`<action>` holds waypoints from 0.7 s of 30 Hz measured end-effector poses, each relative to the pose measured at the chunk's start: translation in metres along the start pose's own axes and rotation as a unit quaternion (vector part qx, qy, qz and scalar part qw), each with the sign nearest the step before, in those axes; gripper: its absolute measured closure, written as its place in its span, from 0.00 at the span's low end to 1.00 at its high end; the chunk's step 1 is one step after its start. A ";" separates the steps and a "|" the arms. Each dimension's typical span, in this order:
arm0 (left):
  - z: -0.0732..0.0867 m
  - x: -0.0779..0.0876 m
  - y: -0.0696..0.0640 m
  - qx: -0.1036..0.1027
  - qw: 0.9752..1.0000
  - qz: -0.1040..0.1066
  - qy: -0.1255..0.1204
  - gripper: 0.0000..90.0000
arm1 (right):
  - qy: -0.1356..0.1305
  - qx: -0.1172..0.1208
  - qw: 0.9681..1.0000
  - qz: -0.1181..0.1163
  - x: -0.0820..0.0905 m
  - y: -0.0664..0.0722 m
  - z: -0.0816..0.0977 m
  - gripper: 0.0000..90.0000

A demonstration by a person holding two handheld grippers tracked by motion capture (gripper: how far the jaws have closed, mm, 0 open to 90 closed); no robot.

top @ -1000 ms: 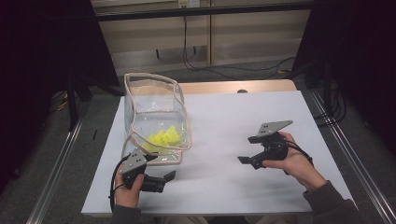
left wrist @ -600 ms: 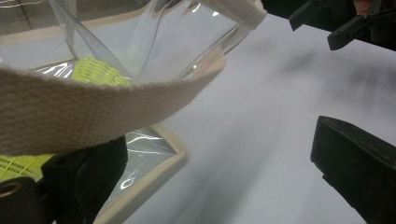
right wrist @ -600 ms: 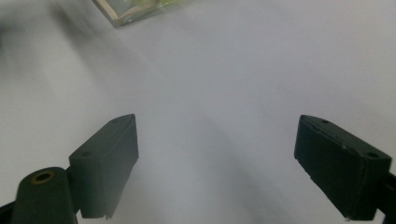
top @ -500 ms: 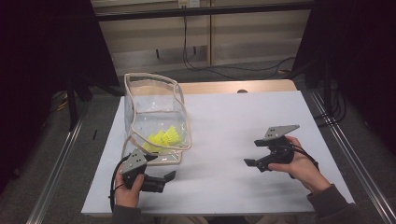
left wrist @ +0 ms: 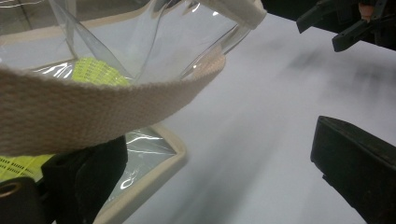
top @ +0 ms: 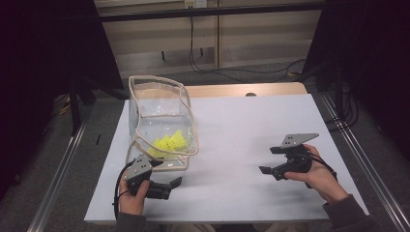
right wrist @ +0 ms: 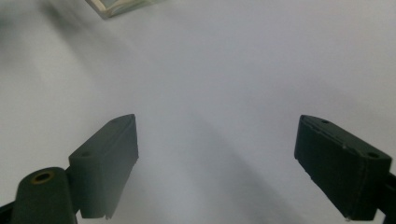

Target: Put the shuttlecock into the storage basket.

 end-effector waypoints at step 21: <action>0.000 0.000 0.000 0.000 1.000 0.001 0.002 0.04 | -0.011 -0.007 1.000 0.009 0.008 -0.002 0.015 0.15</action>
Point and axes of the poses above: each handheld gripper's, and its own axes: x roughly backward along the jaws, z roughly out of its underside, y roughly to its left, the point moved 2 cm from there along -x, roughly forward along the jaws, and after that the axes turned 7 degrees about x, right-handed, at the moved point
